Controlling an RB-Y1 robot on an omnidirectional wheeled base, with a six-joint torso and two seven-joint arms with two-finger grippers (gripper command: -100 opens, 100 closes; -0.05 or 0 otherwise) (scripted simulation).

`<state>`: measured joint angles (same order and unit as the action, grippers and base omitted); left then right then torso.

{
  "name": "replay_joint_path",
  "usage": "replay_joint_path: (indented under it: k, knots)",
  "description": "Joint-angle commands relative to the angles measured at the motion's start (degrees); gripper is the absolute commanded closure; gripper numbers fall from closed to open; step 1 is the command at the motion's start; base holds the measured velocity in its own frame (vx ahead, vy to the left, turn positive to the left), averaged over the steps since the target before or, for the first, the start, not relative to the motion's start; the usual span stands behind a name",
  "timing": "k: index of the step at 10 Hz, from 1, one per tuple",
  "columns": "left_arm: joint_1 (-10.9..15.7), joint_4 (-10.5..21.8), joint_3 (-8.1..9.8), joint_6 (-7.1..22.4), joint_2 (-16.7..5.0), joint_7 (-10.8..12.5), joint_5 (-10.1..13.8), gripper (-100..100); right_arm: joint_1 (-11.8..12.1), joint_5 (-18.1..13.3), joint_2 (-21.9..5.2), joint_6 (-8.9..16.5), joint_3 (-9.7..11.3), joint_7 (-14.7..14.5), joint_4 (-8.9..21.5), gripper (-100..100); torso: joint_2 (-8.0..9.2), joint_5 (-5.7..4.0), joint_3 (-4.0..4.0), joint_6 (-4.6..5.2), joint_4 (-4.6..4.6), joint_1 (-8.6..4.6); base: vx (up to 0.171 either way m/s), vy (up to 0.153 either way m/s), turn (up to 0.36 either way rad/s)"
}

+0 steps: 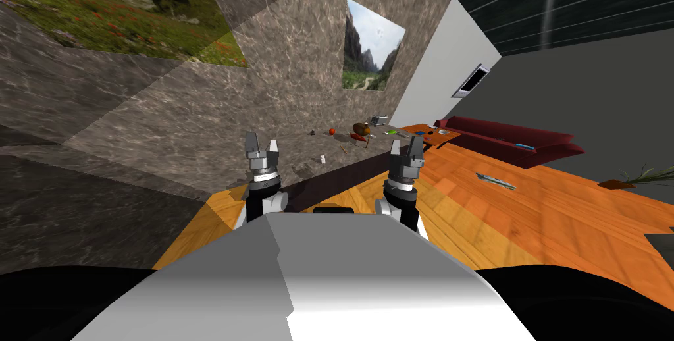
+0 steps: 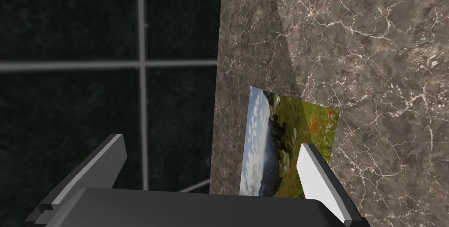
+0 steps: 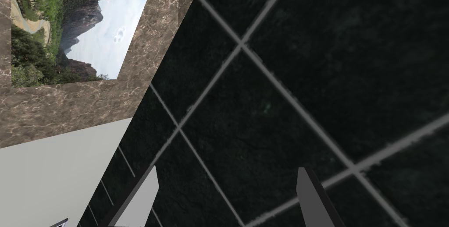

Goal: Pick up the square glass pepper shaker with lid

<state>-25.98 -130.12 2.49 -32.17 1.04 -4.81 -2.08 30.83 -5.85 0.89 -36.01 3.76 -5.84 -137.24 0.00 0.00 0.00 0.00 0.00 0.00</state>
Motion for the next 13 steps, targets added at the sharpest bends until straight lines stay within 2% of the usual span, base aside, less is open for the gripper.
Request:
replay_joint_path:
  k: [1, 4, 7, 13]
  knots:
    - [0.01, 0.21, 0.07, 0.51, -1.81, -0.12, -0.04, -100, 0.0, 0.0, 0.0, 0.0, 0.0, 0.0, 0.0, 0, 0.0, 0.0, 0.0, 0.0, 0.0, 0.0, 0.007, -0.012, 0.004]
    - [0.04, 1.03, 0.34, 2.54, -5.73, -0.61, -0.18, -100, 0.0, 0.0, 0.0, 0.0, 0.0, 0.0, 0.0, 0, -0.09, -0.03, -0.05, 0.0, -0.02, -0.13, 0.026, -0.044, 0.01]
    - [0.06, 2.29, 0.79, 5.82, -8.85, -1.4, -0.43, -100, 0.01, 0.0, 0.01, 0.0, 0.01, 0.0, 0.0, 0, -0.18, -0.06, -0.1, 0.0, -0.04, -0.28, 0.046, -0.078, 0.015]
    - [0.01, 5.5, 2.08, 14.97, -12.69, -3.66, -1.13, -100, 0.01, 0.0, 0.01, 0.0, 0.01, 0.0, 0.0, 0, -0.3, -0.1, -0.18, 0.0, -0.07, -0.48, 0.063, -0.114, 0.024]
